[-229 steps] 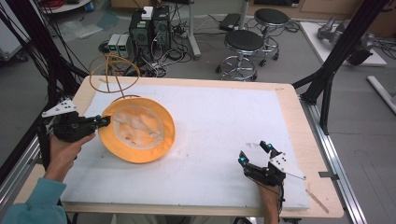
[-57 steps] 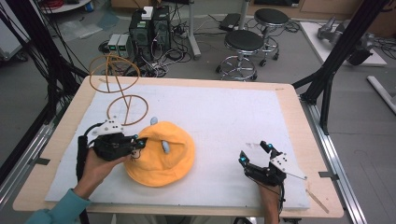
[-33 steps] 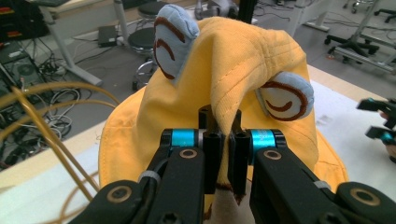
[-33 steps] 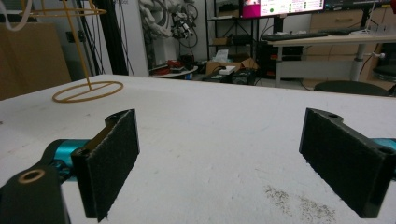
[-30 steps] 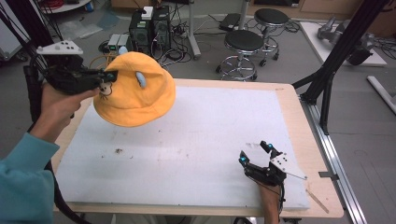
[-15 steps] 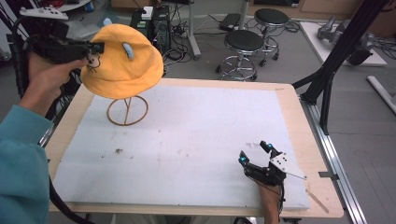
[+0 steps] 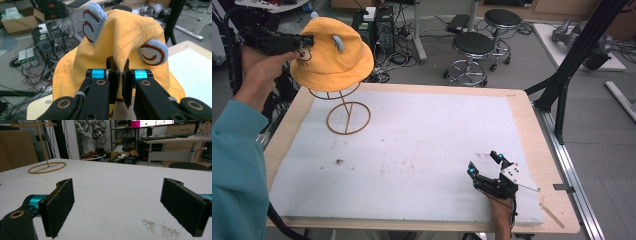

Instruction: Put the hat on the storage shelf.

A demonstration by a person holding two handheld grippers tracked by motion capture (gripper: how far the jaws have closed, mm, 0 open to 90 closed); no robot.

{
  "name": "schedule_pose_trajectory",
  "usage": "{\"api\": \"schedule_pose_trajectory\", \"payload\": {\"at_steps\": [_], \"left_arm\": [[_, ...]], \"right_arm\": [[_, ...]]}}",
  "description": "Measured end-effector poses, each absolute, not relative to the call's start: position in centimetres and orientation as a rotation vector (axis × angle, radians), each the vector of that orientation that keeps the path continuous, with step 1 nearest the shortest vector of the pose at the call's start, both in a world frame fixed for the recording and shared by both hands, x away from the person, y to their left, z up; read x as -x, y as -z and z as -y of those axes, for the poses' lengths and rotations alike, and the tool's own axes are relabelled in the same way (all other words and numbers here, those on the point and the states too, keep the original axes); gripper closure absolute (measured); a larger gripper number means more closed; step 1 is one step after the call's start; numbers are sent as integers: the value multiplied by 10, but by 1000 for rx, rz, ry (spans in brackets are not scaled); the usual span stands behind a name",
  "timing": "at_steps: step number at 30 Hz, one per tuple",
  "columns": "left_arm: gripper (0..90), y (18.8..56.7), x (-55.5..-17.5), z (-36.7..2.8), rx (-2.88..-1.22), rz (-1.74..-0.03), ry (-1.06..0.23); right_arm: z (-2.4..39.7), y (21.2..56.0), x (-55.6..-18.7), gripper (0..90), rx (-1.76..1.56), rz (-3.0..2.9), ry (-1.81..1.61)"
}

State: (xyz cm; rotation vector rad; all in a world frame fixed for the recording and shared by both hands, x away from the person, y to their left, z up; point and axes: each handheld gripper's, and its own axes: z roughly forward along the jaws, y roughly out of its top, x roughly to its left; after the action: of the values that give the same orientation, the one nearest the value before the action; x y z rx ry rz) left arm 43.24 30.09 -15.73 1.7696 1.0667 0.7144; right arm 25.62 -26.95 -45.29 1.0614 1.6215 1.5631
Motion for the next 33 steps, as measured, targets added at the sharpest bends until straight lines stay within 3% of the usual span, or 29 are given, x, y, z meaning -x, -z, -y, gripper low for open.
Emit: {"api": "schedule_pose_trajectory", "payload": {"at_steps": [10, 17, 20, 22, 26, 27, 33], "left_arm": [[874, 197, -448, -319, -1769, -1163, -656], [854, 210, -450, -320, -1762, -1142, -608], [700, 213, -450, -319, -1776, -1125, -596], [449, 216, -450, -317, -1781, -1147, -613], [172, 220, -447, -318, -1770, -1129, -613], [132, 221, -446, -319, -1764, -1120, -620], [104, 230, -424, -325, -1711, -1060, -616]], "right_arm": [[269, 453, -256, 110, -1055, -1630, -1554], [269, 453, -256, 110, -1052, -1631, -1550], [269, 453, -256, 110, -1052, -1633, -1550], [269, 453, -256, 110, -1054, -1632, -1550], [269, 453, -256, 110, -1050, -1631, -1548], [269, 453, -256, 110, -1055, -1629, -1548], [269, 453, -256, 110, -1055, -1628, -1549]]}}
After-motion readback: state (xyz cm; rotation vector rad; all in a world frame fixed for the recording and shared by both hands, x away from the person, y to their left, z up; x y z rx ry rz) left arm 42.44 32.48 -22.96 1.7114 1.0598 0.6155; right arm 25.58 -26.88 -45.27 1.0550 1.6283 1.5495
